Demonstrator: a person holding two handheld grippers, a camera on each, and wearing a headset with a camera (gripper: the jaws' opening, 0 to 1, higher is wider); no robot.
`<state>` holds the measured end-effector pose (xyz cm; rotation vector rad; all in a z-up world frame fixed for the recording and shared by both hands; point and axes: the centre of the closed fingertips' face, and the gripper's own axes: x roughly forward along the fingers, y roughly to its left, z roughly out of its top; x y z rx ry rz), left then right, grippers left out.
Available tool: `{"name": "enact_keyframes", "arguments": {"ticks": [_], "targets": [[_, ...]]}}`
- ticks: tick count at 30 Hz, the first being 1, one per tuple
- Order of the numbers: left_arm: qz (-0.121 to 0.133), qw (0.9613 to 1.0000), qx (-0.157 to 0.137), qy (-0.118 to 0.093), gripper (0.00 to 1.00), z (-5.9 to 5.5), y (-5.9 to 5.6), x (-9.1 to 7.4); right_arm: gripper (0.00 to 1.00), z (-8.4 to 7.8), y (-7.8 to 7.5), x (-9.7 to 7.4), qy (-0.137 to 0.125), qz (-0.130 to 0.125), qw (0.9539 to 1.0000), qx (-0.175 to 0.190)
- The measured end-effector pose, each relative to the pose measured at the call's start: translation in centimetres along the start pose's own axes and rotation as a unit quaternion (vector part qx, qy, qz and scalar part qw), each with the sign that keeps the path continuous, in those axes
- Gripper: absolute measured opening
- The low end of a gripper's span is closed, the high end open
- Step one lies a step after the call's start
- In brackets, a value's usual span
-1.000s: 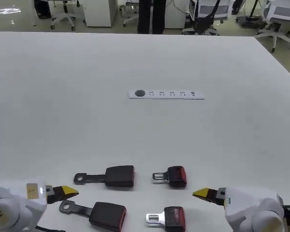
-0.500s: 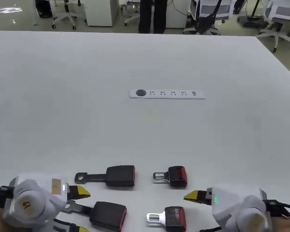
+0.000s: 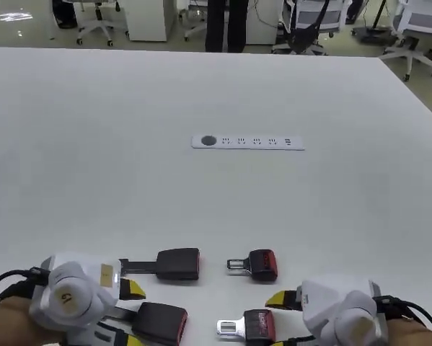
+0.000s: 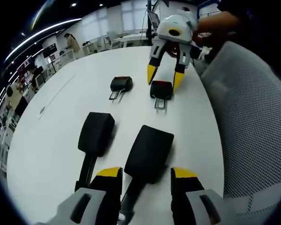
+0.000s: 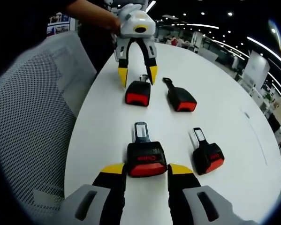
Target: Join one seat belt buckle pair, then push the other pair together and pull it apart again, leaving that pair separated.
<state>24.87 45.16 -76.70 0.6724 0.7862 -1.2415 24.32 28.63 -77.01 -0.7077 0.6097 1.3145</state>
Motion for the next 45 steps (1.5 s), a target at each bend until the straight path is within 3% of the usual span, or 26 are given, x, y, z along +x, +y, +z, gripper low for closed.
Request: {"name": "enact_keyframes", "arguments": {"ticks": [7, 26, 45], "targets": [[0.008, 0.9999, 0.006, 0.003, 0.34, -0.1, 0.5, 0.1, 0.31, 0.1, 0.0, 0.0, 0.000, 0.000, 1.0000, 0.001], [0.005, 0.9997, 0.012, 0.019, 0.31, -1.2, 0.6, 0.6, 0.31, 0.2, 0.1, 0.1, -0.001, -0.004, 0.9999, 0.012], [-0.014, 0.9996, 0.019, 0.017, 0.30, -1.1, 0.6, 0.6, 0.30, 0.7, -0.2, 0.5, 0.000, 0.003, 0.9999, 0.013]]}}
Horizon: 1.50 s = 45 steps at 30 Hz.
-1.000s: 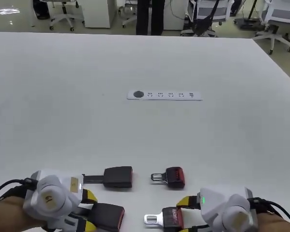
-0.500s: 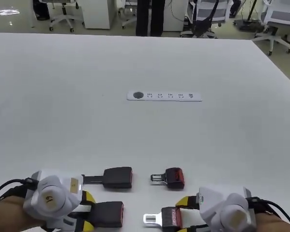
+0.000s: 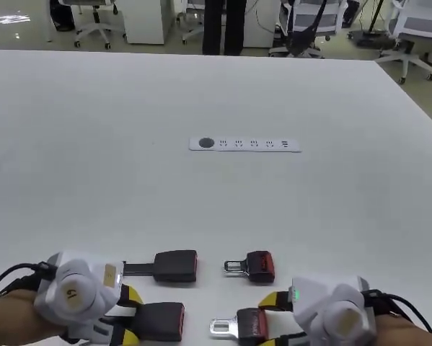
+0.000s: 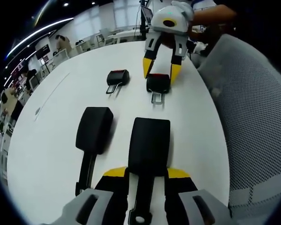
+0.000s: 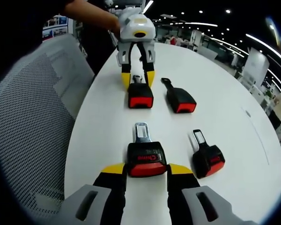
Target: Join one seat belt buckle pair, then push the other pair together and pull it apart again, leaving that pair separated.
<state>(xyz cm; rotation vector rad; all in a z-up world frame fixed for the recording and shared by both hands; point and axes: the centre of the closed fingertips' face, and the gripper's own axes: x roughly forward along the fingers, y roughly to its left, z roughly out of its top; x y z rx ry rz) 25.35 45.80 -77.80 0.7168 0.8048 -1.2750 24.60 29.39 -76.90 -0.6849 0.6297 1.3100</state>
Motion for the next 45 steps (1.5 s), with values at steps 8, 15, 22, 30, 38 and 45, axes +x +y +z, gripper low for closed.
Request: {"name": "enact_keyframes", "arguments": {"ticks": [8, 15, 22, 30, 38, 45], "targets": [[-0.003, 1.0000, -0.001, 0.003, 0.29, 0.0, 0.0, 0.0, 0.30, 0.2, -0.3, 0.5, 0.002, 0.001, 1.0000, 0.004], [-0.006, 1.0000, -0.005, 0.005, 0.29, 0.1, 0.0, 0.0, 0.30, 0.4, -0.5, 0.8, 0.002, 0.001, 1.0000, 0.004], [-0.007, 0.9999, -0.007, 0.007, 0.29, -0.1, 0.0, -0.1, 0.30, 0.8, -0.4, 1.3, 0.005, 0.006, 1.0000, 0.002], [-0.007, 0.9999, -0.008, 0.009, 0.29, -0.1, 0.0, -0.1, 0.30, 1.4, -0.4, 1.7, 0.007, 0.008, 0.9999, -0.001], [-0.009, 0.9998, -0.009, 0.012, 0.29, -0.2, 0.0, -0.1, 0.30, 1.8, -0.4, 2.3, 0.007, 0.012, 0.9999, -0.001], [-0.010, 0.9998, -0.010, 0.015, 0.29, -0.2, 0.0, -0.1, 0.30, 2.1, -0.3, 2.5, 0.007, 0.013, 0.9999, -0.002]]}}
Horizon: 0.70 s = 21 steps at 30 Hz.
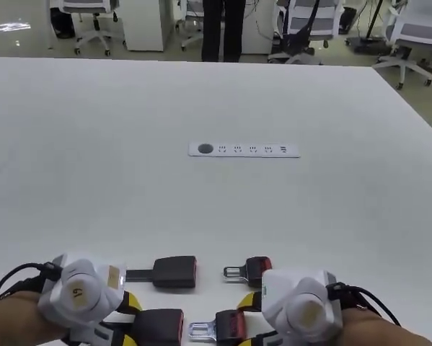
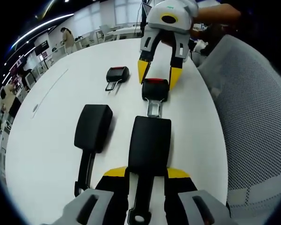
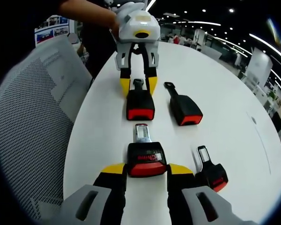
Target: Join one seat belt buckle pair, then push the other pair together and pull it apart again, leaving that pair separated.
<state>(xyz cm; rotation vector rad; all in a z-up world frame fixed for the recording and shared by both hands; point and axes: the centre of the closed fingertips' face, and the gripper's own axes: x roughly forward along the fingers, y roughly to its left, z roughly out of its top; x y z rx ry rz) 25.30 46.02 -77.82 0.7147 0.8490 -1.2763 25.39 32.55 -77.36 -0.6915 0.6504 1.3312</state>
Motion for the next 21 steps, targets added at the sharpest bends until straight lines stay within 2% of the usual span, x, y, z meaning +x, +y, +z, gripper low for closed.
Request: {"name": "enact_keyframes", "arguments": {"ticks": [21], "targets": [[-0.002, 1.0000, -0.007, 0.003, 0.29, 0.0, 0.1, 0.1, 0.30, 1.1, 0.2, 0.5, 0.005, 0.001, 1.0000, -0.001]]}}
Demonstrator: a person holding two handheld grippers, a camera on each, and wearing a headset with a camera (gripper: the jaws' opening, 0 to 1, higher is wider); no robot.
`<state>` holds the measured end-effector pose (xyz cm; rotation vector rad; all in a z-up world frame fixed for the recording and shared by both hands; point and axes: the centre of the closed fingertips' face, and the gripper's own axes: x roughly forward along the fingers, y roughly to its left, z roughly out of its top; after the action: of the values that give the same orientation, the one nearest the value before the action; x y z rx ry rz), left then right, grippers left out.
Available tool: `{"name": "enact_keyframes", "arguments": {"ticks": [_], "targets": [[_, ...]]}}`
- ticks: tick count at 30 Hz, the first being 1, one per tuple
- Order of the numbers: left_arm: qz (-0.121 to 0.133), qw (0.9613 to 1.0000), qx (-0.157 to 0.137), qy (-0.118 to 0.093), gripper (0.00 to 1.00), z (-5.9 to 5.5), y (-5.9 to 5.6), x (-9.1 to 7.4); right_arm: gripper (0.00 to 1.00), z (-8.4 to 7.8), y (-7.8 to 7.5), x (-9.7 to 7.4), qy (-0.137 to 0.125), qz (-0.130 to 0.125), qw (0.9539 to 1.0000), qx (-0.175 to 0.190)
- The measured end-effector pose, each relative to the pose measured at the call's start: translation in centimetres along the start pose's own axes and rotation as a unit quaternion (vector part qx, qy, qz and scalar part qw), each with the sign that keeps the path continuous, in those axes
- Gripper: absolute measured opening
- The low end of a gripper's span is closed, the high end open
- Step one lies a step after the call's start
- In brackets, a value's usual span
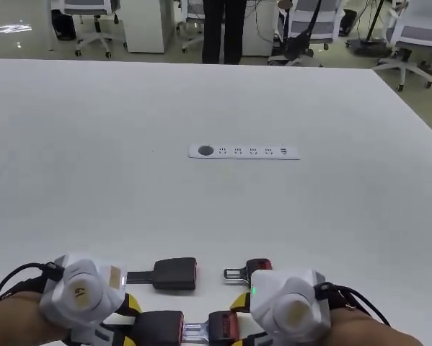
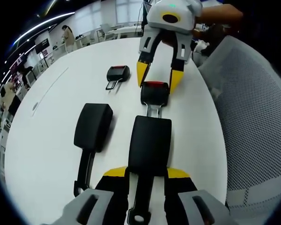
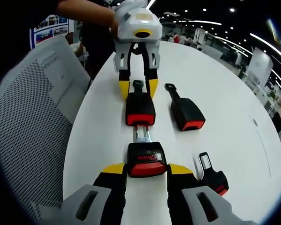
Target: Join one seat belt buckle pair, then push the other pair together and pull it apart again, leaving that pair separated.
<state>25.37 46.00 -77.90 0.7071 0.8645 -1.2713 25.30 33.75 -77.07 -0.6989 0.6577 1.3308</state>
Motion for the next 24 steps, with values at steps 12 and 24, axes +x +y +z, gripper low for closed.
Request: {"name": "enact_keyframes", "arguments": {"ticks": [12, 24], "targets": [[0.001, 1.0000, -0.004, 0.000, 0.29, 0.1, -0.1, 0.0, 0.30, 0.5, 0.1, 0.6, -0.002, 0.000, 1.0000, -0.006], [0.003, 1.0000, -0.009, 0.002, 0.29, 0.2, -0.1, -0.2, 0.29, 1.0, 0.2, 0.8, -0.006, 0.000, 0.9999, -0.009]]}}
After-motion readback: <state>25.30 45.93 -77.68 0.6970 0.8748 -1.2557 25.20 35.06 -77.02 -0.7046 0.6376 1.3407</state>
